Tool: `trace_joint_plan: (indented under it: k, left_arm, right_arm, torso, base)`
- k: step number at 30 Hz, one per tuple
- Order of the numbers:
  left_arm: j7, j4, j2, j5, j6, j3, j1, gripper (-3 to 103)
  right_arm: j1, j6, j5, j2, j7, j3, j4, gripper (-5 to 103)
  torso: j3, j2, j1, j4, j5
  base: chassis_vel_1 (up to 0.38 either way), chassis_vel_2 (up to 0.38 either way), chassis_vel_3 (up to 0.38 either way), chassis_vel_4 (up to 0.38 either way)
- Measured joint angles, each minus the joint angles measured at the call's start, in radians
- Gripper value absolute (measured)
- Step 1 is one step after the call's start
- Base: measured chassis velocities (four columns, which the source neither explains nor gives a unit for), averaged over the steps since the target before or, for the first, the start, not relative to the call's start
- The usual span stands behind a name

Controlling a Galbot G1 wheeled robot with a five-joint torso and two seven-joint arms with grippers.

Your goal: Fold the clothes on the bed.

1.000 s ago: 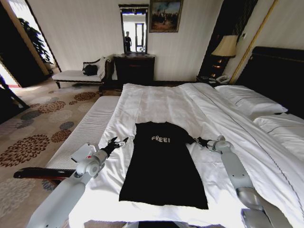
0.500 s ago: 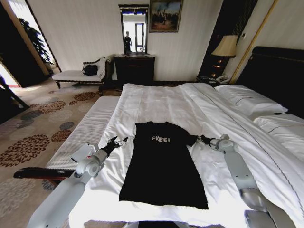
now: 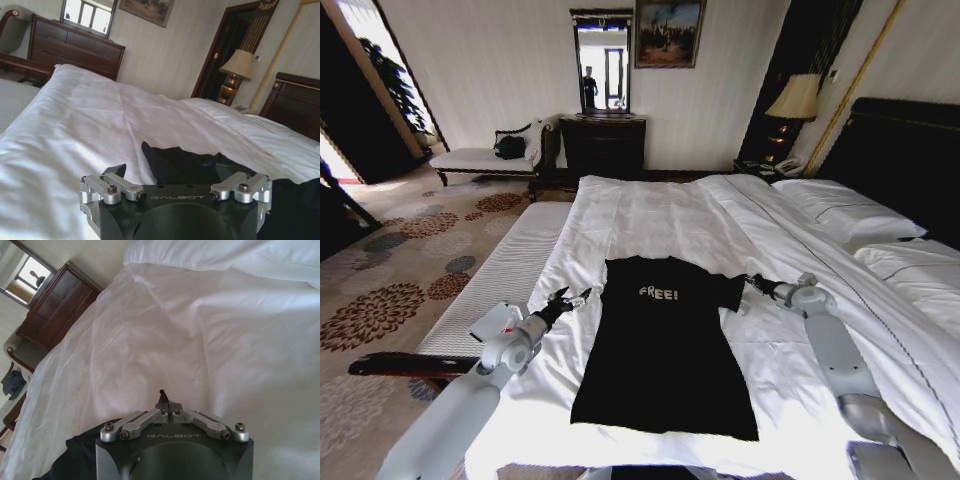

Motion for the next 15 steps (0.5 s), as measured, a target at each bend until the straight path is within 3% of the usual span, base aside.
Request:
trace_joint_plan:
  k: [15]
  left_arm:
    - [0.000, -0.011, -0.001, 0.000, 0.001, 0.000, 0.003, 100]
  right_arm:
    - [-0.040, 0.005, -0.021, -0.006, -0.001, 0.007, 0.044, 0]
  torso:
    - [0.000, 0.000, 0.000, 0.0002, -0.0001]
  base:
    - [0.000, 0.000, 0.000, 0.000]
